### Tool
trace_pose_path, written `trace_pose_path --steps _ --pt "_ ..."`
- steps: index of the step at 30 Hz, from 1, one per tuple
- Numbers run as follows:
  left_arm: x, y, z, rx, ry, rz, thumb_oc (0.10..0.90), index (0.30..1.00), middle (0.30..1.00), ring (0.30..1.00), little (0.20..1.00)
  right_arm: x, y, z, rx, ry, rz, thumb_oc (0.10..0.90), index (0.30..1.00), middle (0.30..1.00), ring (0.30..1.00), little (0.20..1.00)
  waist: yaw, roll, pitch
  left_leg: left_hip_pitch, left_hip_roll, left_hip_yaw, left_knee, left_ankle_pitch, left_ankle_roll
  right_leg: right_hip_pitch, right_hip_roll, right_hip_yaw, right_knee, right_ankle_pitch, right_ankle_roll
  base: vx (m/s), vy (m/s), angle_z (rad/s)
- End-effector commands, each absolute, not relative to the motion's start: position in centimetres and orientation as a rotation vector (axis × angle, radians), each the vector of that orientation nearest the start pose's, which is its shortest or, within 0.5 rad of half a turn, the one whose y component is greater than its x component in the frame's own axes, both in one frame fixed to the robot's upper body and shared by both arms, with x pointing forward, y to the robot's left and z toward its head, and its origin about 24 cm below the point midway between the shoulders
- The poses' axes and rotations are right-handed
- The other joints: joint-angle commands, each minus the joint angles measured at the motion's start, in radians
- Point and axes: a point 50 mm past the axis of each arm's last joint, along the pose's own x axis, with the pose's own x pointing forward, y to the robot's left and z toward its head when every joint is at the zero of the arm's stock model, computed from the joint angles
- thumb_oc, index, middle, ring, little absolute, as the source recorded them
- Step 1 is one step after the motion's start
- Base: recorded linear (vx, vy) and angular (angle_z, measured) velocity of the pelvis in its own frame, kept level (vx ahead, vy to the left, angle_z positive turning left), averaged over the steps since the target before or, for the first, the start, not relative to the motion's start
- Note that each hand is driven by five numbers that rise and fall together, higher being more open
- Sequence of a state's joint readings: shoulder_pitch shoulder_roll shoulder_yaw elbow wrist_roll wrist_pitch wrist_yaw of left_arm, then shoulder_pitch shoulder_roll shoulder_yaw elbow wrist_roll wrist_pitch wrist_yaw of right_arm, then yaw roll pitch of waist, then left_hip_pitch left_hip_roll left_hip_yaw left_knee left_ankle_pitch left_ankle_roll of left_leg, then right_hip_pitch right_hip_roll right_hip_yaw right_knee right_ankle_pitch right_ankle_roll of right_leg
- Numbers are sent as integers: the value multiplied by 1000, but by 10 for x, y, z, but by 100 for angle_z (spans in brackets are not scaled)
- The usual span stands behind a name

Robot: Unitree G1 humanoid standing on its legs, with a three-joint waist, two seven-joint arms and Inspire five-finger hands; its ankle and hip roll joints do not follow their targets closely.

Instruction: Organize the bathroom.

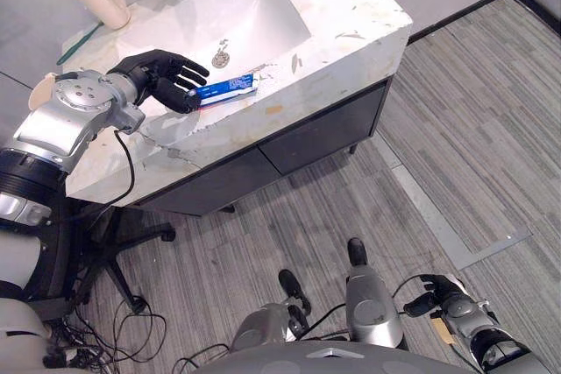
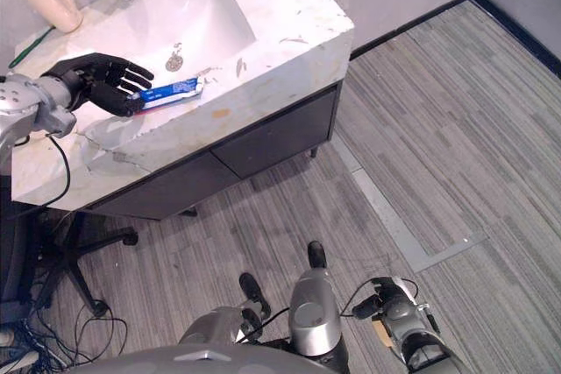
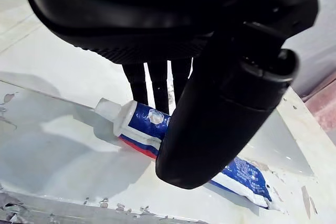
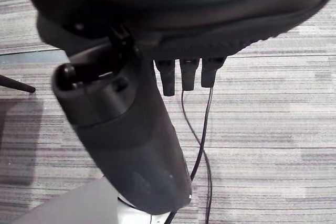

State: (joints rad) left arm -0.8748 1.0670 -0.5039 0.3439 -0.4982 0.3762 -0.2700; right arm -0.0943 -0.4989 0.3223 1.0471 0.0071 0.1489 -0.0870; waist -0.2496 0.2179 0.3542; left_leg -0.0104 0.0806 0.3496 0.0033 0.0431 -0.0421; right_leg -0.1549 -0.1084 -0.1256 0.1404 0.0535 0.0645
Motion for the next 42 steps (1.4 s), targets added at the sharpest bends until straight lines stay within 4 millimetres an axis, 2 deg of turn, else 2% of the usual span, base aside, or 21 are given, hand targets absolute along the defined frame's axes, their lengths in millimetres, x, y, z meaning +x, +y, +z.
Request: trace_pose_path --steps 1,10,17,37,38,39,40,42 --pt "347 286 283 746 -33 -37 800 900 900 900 900 130 -329 -110 -731 1161 -140 800 900 900 900 900 -6 -11 -72 -38 91 19 207 11 -58 8 -25 61 -45 -89 53 0 0 0" --pt "346 284 287 756 -35 -33 800 900 900 900 900 131 -328 -110 -720 1158 -143 800 900 900 900 900 -2 -19 -73 -44 96 19 216 15 -60 4 -25 53 -39 -90 51 0 0 0" --pt "348 288 280 788 8 -31 800 900 900 900 900 130 -326 -111 -722 1164 -141 800 900 900 900 900 -1 -18 -76 -43 97 22 218 14 -59 10 -26 50 -41 -93 51 0 0 0" --pt "351 287 274 817 51 -47 800 900 900 900 900 138 -330 -105 -721 1136 -157 800 900 900 900 900 -12 -5 -45 -64 100 25 230 24 -61 -25 -30 52 -19 -92 50 0 0 0" --pt "351 287 274 816 51 -44 739 808 808 808 808 138 -331 -104 -720 1133 -159 800 900 900 900 900 -13 -5 -44 -65 100 26 231 24 -61 -27 -30 53 -18 -92 49 0 0 0" --pt "351 287 274 813 52 -46 500 451 451 451 451 138 -331 -104 -720 1132 -159 800 900 900 900 900 -13 -5 -43 -65 99 26 230 24 -61 -27 -30 53 -18 -93 49 0 0 0" --pt "351 287 274 807 56 -49 400 300 300 300 300 139 -331 -104 -723 1131 -158 800 900 900 900 900 -14 -4 -42 -64 99 26 228 23 -61 -28 -31 54 -18 -92 50 0 0 0" --pt "351 286 272 809 59 -55 400 300 300 300 300 140 -331 -104 -720 1125 -162 800 900 900 900 900 -14 -4 -39 -64 98 26 228 25 -61 -29 -30 56 -19 -91 49 0 0 0"
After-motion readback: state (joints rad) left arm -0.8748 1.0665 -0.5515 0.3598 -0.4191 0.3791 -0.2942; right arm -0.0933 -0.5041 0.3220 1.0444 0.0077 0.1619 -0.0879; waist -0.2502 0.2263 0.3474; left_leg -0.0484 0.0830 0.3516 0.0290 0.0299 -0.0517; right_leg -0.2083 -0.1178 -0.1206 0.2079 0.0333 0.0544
